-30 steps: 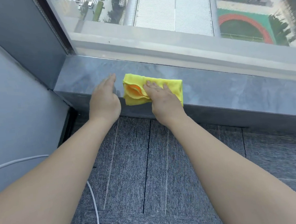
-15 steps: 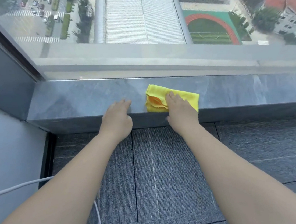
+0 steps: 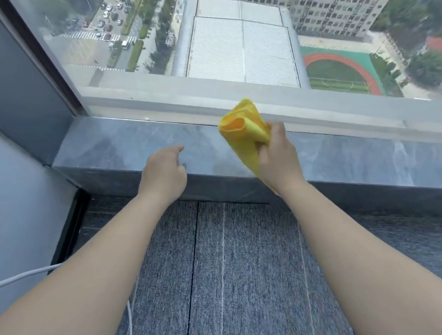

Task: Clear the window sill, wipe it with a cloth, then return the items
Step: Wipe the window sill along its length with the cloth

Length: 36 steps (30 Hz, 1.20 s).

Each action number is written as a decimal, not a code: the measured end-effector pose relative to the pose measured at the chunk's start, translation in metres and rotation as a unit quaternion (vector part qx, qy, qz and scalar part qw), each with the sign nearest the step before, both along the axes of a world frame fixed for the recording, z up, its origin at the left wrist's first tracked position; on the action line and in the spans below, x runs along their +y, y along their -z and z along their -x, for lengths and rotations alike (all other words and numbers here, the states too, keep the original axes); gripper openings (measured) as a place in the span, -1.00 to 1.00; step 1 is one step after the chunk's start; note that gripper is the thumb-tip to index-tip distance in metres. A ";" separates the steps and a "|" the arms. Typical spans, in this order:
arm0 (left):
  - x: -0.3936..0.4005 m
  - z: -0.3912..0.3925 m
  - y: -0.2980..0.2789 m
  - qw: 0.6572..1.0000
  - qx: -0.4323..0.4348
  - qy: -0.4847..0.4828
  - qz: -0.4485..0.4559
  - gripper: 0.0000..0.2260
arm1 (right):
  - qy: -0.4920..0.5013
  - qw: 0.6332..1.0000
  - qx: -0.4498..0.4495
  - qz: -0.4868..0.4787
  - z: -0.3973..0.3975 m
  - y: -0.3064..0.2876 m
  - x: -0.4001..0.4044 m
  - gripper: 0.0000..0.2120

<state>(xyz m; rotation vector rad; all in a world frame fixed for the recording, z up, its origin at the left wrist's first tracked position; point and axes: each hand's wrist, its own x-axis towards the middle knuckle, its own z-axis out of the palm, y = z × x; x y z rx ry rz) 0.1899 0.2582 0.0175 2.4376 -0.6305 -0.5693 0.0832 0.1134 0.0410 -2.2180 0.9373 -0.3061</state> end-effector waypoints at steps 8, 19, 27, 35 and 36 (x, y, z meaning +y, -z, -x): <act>-0.005 -0.007 0.009 1.000 -0.024 0.000 -0.002 -0.63 | 0.019 0.985 0.149 0.081 -0.009 0.020 -0.020 -0.48; 0.010 -0.026 0.022 0.998 -0.065 -0.016 -0.007 -0.65 | -0.120 0.941 0.287 0.136 -0.021 0.050 0.008 -0.33; 0.043 -0.047 0.020 0.996 -0.068 -0.055 -0.004 -0.68 | -0.163 0.945 0.243 0.148 -0.078 0.056 0.057 -0.40; 0.076 -0.064 0.019 0.993 -0.088 -0.083 0.000 -0.60 | -0.299 0.919 0.203 0.157 -0.124 0.056 0.121 -0.45; 0.075 -0.063 0.018 0.993 -0.085 -0.083 -0.001 -0.60 | -0.304 0.916 0.207 0.161 -0.124 0.056 0.120 -0.46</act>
